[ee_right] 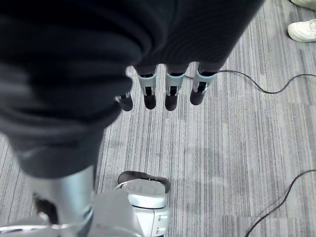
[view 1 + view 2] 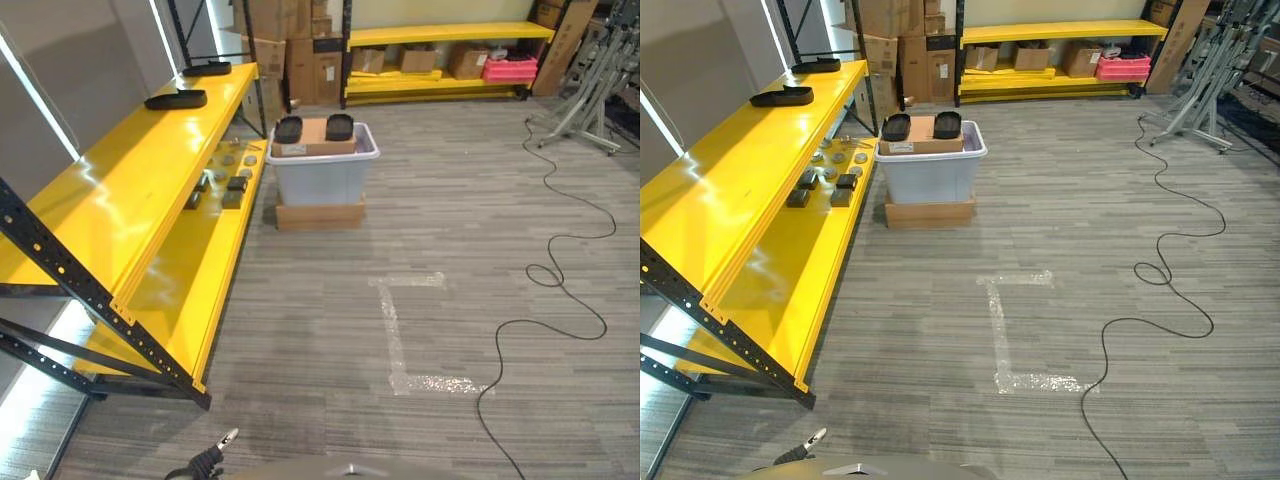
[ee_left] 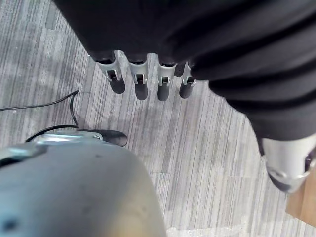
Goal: Move parts from the plastic box to the shelf.
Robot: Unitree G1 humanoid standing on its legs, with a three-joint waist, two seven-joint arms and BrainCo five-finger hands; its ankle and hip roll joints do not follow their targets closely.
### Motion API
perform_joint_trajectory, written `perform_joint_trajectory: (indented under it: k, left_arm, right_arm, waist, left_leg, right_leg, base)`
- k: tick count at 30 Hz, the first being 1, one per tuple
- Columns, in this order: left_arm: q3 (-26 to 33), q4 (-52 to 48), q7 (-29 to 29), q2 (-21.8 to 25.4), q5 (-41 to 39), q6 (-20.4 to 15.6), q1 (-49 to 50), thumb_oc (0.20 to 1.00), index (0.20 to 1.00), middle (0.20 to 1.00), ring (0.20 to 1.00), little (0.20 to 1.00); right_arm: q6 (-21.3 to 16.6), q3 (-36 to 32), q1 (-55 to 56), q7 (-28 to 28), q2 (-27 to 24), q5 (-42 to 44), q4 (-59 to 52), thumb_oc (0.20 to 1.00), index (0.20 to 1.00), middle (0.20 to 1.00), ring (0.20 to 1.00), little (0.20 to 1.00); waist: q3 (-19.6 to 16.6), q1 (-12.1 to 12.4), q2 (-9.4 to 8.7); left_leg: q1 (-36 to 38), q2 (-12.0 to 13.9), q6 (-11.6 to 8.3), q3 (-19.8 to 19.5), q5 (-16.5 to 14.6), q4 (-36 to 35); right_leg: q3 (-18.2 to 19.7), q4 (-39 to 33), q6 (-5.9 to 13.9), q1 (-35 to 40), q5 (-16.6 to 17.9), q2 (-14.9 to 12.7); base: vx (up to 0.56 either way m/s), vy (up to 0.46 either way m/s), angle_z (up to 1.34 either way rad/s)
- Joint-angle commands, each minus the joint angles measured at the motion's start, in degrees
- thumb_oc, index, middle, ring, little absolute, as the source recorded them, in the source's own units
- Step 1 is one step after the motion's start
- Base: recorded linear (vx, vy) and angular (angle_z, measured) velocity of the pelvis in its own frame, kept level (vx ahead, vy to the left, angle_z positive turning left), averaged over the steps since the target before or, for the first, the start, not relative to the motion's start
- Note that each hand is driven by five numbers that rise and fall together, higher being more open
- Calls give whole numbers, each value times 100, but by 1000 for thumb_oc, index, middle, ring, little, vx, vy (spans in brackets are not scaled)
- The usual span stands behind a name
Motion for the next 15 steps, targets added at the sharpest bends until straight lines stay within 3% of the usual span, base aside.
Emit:
perform_joint_trajectory:
  k: [1,15]
  left_arm:
    - [354,268,26,23,-6,-194,-358,1000,1000,1000,1000,1000]
    - [540,408,501,-13,-58,-54,-433,1000,1000,1000,1000,1000]
  right_arm:
    - [146,190,-243,12,120,-78,101,1000,1000,1000,1000,1000]
    - [156,241,-190,5,162,-63,9,1000,1000,1000,1000,1000]
  waist:
    - [55,-72,-196]
    - [96,-108,-233]
  left_leg:
    - [-37,-167,-2,100,-196,-251]
    - [-20,-158,10,102,-187,-251]
  right_leg:
    - [-136,-1568,493,609,1050,-184]
    - [-123,-1517,484,598,1038,-169]
  base:
    - [0,0,0]
    - [-1,-1,0]
